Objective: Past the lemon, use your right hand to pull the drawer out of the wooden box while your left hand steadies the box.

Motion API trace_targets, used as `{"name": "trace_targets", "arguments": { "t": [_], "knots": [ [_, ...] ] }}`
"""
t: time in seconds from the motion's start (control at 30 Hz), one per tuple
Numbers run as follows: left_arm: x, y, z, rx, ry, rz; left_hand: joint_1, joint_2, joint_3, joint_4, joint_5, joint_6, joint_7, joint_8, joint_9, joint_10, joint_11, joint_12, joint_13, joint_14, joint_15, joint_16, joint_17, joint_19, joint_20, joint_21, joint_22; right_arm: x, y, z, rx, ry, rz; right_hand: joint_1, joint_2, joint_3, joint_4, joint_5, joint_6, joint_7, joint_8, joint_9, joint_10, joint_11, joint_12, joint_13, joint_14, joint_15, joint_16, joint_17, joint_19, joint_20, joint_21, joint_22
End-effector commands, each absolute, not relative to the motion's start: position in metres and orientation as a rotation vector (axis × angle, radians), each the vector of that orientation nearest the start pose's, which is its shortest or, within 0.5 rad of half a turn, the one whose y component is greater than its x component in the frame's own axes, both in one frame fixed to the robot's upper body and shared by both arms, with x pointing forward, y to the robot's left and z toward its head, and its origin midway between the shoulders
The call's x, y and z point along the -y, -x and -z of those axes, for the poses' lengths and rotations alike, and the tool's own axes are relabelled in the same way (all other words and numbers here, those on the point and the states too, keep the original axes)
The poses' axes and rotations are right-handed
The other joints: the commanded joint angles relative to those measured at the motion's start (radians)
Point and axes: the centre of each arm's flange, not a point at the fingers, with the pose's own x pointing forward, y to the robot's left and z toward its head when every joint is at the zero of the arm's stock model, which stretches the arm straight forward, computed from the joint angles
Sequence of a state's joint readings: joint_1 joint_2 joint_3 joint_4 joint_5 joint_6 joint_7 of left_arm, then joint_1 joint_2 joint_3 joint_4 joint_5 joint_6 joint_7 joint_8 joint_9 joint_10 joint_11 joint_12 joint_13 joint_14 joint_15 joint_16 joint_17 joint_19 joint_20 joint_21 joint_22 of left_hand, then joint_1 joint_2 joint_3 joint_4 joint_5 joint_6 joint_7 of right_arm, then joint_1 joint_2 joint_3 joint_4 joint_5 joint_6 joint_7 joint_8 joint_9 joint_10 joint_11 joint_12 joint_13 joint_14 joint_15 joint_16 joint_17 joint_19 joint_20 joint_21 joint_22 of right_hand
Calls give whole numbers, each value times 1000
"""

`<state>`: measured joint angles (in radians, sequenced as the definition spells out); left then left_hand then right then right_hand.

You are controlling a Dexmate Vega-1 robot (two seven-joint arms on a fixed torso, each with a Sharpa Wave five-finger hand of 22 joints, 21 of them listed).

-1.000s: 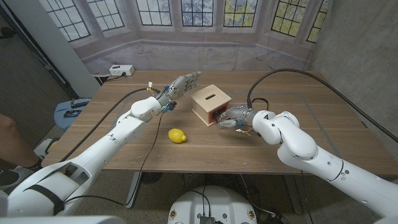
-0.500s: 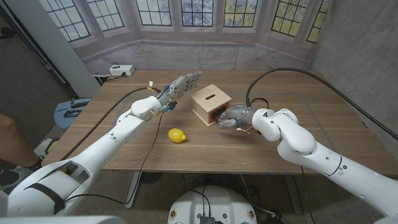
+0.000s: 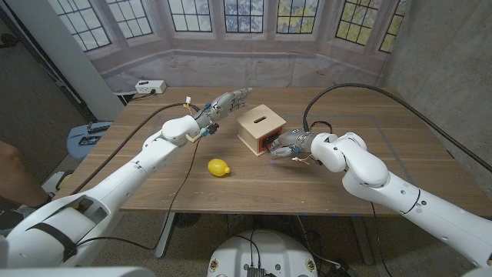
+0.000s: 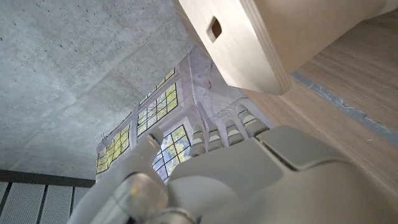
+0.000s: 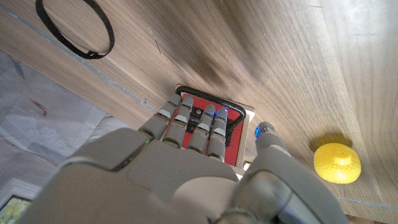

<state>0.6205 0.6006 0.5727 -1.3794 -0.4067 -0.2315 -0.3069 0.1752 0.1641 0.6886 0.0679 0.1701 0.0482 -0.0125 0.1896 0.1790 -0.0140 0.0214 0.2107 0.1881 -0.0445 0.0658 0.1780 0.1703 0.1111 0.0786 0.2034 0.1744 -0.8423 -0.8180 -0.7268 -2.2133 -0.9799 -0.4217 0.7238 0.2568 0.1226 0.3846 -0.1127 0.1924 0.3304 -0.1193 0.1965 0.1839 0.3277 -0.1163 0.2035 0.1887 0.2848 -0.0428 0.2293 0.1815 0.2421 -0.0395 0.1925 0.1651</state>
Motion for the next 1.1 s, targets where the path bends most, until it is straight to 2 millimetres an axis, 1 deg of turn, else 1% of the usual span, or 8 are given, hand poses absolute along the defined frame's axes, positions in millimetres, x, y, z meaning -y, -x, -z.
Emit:
{"name": "trace_targets", "arguments": {
  "t": [0.03,0.27,0.47,0.53,0.6,0.73,1.1],
  "knots": [
    [-179,-624,-67,695,-745,637,-4,4,0,7,2,2,8,-4,3,2,-1,2,2,5,1,4,5,5,0,-3,3,126,-511,31,339,1864,-315,-5,-1,7,1,6,4,5,2,1,4,7,-2,5,-4,-112,-6,1,12,-34,-1,3],
    [-173,-616,-73,734,-875,609,-9,2,-1,14,2,13,8,0,3,15,-5,6,2,7,4,5,5,7,0,-2,3,128,-512,34,333,1864,-321,-4,0,9,0,6,2,8,1,1,3,12,-4,5,-6,-111,-9,1,12,-36,-1,3],
    [-168,-611,-74,756,-959,590,-11,2,0,17,3,22,6,2,3,24,-7,8,2,15,-4,6,4,10,0,-1,3,128,-512,35,328,1864,-326,-4,0,11,-1,7,1,10,0,1,1,16,-5,5,-10,-108,-13,1,13,-37,-2,2],
    [-167,-609,-75,765,-997,581,-12,2,0,19,3,26,7,4,3,29,-9,10,2,18,-8,7,4,12,1,-1,3,129,-512,35,329,1867,-328,-3,0,12,-2,7,1,10,0,1,-1,12,-6,5,-9,-107,-14,1,13,-37,-2,2],
    [-165,-607,-76,772,-1027,574,-13,1,1,21,3,30,7,4,2,34,-10,11,2,25,-13,9,4,14,1,0,3,128,-511,35,327,1870,-332,-3,0,13,-2,8,1,11,0,1,2,19,-5,6,-10,-108,-15,1,13,-37,-2,2],
    [-164,-606,-76,777,-1046,568,-14,1,1,23,4,30,6,3,2,40,-12,12,2,29,-15,10,4,16,0,0,2,126,-511,36,321,1895,-338,-4,1,14,-2,8,-1,13,0,1,1,23,-6,6,-10,-106,-17,1,12,-38,-3,2],
    [-166,-605,-75,764,-1065,571,-17,1,2,27,4,24,7,0,2,42,-14,12,2,32,-19,9,3,19,-1,1,2,123,-510,37,303,1916,-347,-11,2,14,2,9,-2,13,-1,1,1,21,-7,6,-9,-105,-18,3,10,-37,-4,2]
  ]
}}
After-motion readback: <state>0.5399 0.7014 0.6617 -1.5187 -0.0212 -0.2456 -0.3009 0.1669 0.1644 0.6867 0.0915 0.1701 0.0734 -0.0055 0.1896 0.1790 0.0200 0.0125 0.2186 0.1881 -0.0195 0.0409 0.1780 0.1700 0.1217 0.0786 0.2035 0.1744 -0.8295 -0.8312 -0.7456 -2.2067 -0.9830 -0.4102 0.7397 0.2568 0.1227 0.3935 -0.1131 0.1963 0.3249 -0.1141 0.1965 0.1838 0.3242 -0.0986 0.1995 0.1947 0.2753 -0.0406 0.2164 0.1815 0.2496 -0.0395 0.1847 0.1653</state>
